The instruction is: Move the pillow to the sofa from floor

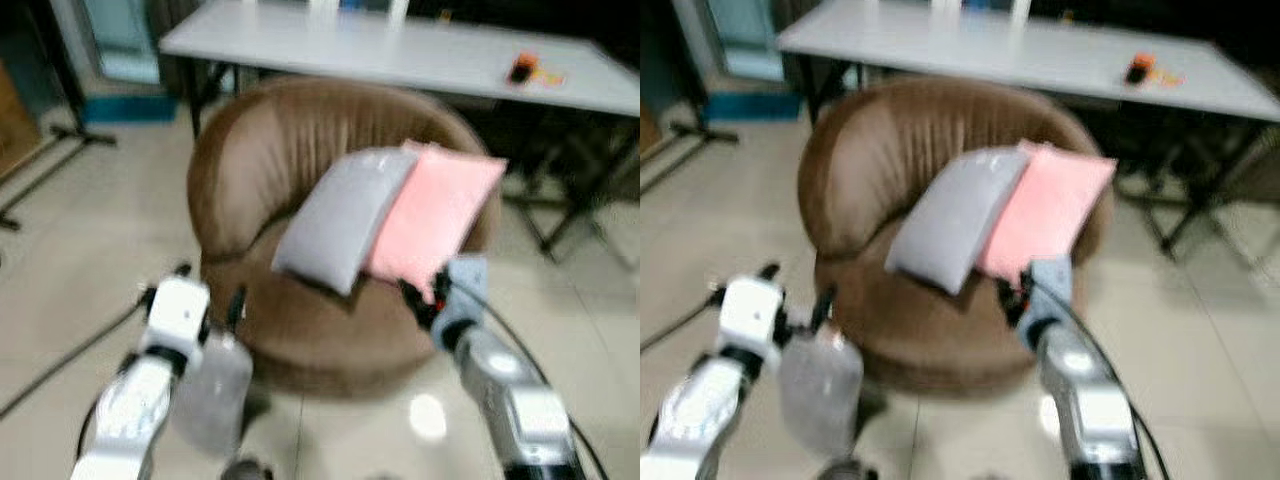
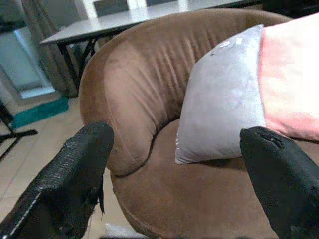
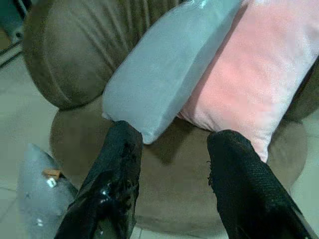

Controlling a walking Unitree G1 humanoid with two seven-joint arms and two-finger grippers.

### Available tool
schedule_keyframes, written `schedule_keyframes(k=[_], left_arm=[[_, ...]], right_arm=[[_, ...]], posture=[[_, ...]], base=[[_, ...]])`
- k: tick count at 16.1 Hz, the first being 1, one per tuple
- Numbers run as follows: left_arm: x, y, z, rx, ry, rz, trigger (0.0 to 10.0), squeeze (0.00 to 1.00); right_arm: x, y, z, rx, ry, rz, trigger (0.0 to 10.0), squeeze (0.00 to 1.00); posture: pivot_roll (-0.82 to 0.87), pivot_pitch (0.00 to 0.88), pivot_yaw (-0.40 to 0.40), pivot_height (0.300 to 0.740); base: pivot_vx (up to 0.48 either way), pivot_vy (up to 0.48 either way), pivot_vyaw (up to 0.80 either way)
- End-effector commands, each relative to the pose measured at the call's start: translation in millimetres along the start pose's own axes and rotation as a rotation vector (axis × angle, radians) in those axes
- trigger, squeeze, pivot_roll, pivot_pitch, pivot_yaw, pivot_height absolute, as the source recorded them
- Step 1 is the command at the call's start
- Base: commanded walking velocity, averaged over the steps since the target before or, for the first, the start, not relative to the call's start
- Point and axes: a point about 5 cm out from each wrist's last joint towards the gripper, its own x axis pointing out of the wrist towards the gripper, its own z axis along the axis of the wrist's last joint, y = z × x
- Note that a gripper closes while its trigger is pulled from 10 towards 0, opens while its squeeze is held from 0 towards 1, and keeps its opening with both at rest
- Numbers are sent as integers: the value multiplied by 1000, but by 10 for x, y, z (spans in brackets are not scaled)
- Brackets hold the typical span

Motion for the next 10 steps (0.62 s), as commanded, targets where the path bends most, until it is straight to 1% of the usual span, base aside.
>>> schedule_keyframes(k=[1, 2, 4, 5, 7, 8, 10], left_arm=[[0, -29, 7, -6, -4, 0, 10000, 0], [0, -28, 6, -5, -4, 0, 10000, 0], [6, -22, 7, -14, -12, 8, 10000, 0], [27, -22, 9, -27, -9, 15, 10000, 0], [39, -27, 3, -27, 4, 11, 10000, 0], [41, -45, -23, -17, 29, -2, 10000, 0], [44, -54, -28, -17, 34, -7, 10000, 0]], right_arm=[[-8, -54, 34, -17, -5, -12, 10000, 0], [-8, -48, 28, -27, -2, -7, 10000, 0], [-8, -15, 26, -55, -2, 26, 10000, 0], [-6, 21, 38, -79, -8, 60, 10000, 0], [-5, 45, 41, -93, -7, 78, 10000, 0], [-11, 60, 40, -98, -8, 91, 10000, 0], [-16, 63, 47, -104, -12, 98, 10000, 0]], posture=[[44, 0, -69, 740], [44, 0, -69, 740], [44, 0, -69, 740], [42, 0, -72, 740], [42, 0, -72, 740], [42, 0, -72, 740], [38, 0, -70, 740]], base=[[-259, 0, 0], [-262, 0, 0], [0, 0, 0], [0, 0, 800], [0, 0, 800], [0, 0, 800], [0, 0, 800]])
